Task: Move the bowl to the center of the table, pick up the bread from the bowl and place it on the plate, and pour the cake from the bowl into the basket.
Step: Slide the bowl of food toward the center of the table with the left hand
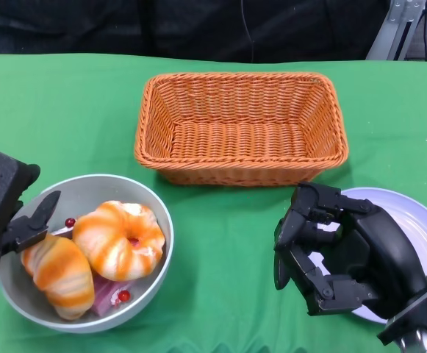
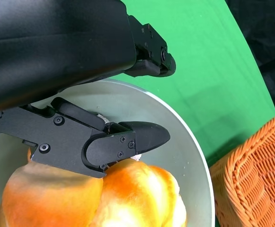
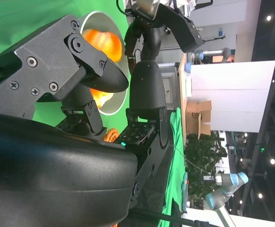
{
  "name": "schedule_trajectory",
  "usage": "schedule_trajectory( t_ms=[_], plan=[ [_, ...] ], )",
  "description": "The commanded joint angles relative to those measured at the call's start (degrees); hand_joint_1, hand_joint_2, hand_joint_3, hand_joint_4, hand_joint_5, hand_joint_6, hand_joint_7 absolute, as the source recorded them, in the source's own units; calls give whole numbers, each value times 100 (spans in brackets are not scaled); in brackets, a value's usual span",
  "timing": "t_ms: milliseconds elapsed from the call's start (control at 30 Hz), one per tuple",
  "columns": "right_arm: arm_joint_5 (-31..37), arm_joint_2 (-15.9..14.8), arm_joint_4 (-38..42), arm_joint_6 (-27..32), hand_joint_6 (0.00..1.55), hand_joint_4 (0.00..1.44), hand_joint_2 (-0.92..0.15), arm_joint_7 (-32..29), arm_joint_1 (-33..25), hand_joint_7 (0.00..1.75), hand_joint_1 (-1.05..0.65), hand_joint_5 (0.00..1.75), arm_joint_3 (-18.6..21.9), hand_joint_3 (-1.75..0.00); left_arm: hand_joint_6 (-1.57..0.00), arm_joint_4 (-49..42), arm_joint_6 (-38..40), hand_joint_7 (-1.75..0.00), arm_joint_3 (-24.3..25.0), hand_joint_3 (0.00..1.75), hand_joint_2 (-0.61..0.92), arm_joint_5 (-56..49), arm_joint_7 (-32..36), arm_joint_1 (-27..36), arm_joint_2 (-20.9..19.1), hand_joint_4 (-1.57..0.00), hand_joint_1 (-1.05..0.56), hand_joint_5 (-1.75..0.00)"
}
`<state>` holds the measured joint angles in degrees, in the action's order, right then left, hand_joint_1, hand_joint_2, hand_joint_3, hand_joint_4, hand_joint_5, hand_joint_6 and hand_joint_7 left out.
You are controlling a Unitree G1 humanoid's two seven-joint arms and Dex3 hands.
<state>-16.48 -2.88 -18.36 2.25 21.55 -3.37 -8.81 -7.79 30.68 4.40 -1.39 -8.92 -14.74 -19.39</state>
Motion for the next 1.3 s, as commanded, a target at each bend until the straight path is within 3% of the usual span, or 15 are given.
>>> schedule_trajectory(
  t_ms=[33,300,667,1300],
  plan=[
    [-53,-15,9,-34,69,79,-46,-7,8,142,-14,166,63,-127,-22,194,218,-1,-17,64,92,100,-119,113,51,-13,-56,0],
    [-2,-34,-5,-59,69,79,-45,-19,-6,144,-14,166,47,-129,-9,512,454,0,-40,65,92,186,-245,201,137,-5,-57,0],
    [-13,-13,-10,-49,69,79,-43,-37,-11,144,-14,167,28,-131,-9,977,854,-1,-358,64,92,231,-273,322,309,-6,-58,-1],
    [-2,-37,-41,-57,70,81,-43,-46,-21,144,-13,165,25,-131,0,2145,1905,0,-334,59,92,942,-340,573,803,-2,-60,0]
  ],
)
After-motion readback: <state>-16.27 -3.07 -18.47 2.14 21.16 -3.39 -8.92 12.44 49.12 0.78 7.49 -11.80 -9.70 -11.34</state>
